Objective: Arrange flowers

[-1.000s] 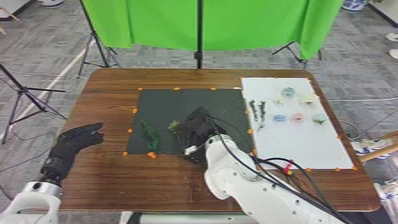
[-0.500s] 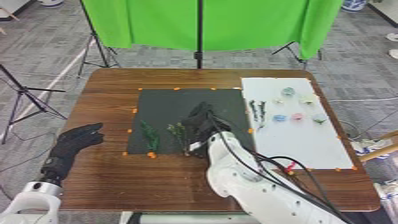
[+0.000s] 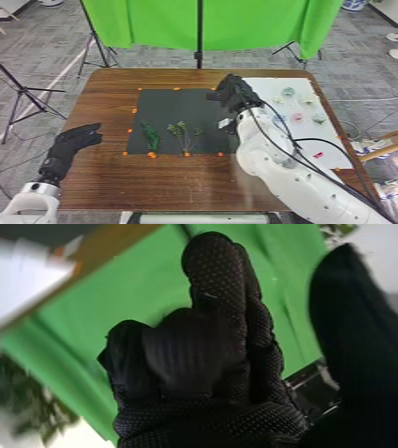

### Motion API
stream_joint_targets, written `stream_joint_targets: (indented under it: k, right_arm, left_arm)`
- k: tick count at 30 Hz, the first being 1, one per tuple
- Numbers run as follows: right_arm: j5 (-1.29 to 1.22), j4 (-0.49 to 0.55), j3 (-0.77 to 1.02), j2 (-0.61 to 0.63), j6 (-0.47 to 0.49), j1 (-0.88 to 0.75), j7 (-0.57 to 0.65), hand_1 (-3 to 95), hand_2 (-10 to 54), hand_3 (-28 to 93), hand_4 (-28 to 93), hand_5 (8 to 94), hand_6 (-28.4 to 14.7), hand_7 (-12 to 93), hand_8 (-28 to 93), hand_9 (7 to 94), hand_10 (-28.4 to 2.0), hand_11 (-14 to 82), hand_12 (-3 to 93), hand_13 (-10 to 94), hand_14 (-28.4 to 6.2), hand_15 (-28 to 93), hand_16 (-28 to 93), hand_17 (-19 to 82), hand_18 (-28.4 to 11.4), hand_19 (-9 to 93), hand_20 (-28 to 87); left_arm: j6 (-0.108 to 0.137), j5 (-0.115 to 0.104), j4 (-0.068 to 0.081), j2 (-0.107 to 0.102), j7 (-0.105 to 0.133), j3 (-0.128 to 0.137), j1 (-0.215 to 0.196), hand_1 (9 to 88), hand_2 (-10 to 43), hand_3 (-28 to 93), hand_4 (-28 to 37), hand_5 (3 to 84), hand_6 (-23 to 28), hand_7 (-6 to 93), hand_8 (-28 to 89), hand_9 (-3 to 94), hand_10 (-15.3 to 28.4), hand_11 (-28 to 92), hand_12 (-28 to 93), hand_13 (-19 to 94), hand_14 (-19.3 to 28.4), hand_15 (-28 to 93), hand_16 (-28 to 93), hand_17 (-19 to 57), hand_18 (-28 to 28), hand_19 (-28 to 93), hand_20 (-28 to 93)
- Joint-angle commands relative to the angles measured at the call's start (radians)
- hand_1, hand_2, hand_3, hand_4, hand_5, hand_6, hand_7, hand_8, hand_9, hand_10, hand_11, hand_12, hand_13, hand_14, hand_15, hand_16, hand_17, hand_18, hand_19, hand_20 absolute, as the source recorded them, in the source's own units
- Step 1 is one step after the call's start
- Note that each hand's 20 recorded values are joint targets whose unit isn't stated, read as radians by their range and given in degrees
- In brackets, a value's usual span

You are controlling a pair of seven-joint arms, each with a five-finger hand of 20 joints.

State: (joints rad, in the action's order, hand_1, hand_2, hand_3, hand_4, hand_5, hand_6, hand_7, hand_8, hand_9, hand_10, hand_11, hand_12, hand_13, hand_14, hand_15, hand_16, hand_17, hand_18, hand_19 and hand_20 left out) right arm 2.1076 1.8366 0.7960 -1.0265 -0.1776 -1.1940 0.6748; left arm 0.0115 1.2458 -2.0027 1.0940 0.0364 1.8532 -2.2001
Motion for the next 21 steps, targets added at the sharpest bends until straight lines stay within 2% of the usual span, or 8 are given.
stream_joint_targets:
  k: [1,4,7,15,21]
  right_arm:
    - [0.043,-0.040,0.053,0.092,0.166,0.072,0.100,33.5,-9.5,61,-12,73.2,-4.6,17,-7,83.8,-13.6,36.3,31.3,91,-2.1,67,40,57,-21.3,93,61]
    - [0.058,-0.060,0.050,0.091,0.275,0.082,0.136,31.3,-9.5,60,-11,73.8,-5.6,15,-7,84.4,-13.9,38.0,33.0,92,-2.3,70,42,59,-21.0,93,65]
    - [0.047,-0.084,0.046,0.088,0.332,0.086,0.160,30.7,-9.5,59,-11,73.3,-6.3,13,-7,84.6,-14.0,38.4,33.9,92,-2.3,71,43,60,-20.9,93,66]
    - [0.037,-0.138,0.036,0.096,0.380,0.075,0.198,30.5,-9.5,59,-11,73.3,-6.9,12,-6,84.9,-14.3,38.3,34.4,92,-2.2,71,44,60,-20.7,93,66]
    - [0.048,-0.151,0.035,0.108,0.381,0.056,0.208,31.2,-9.5,59,-11,73.8,-7.1,13,-6,85.1,-14.7,38.0,34.2,92,-1.6,70,44,60,-20.3,93,65]
  left_arm:
    - [-0.005,0.005,-0.006,0.005,-0.012,0.006,-0.015,31.5,4.4,64,-17.5,46.8,5.4,13.6,-6,47.4,14.8,24,14,37,19.3,29,1,4.6,16.3,29,29]
    - [-0.004,0.006,-0.009,0.004,-0.013,0.009,-0.018,31.5,4.4,64,-17.6,46.8,5.4,13.6,-6,47.4,14.8,24,14,37,19.4,29,1,4.6,16.3,29,29]
    - [-0.005,0.009,-0.011,0.002,-0.011,0.012,-0.019,31.5,4.4,64,-17.5,46.8,5.4,13.6,-6,47.4,14.7,24,14,37,19.3,29,1,4.6,16.3,29,30]
    - [-0.004,0.008,-0.012,-0.001,-0.012,0.016,-0.022,31.9,5.2,64,-17.6,46.9,5.3,13.7,-6,47.5,14.7,24,14,37,19.2,29,1,4.6,16.3,29,29]
    - [-0.006,0.008,-0.012,0.000,-0.011,0.019,-0.025,32.0,5.7,64,-17.5,46.9,5.2,13.9,-6,47.6,14.7,25,14,38,19.3,29,1,4.7,16.3,29,30]
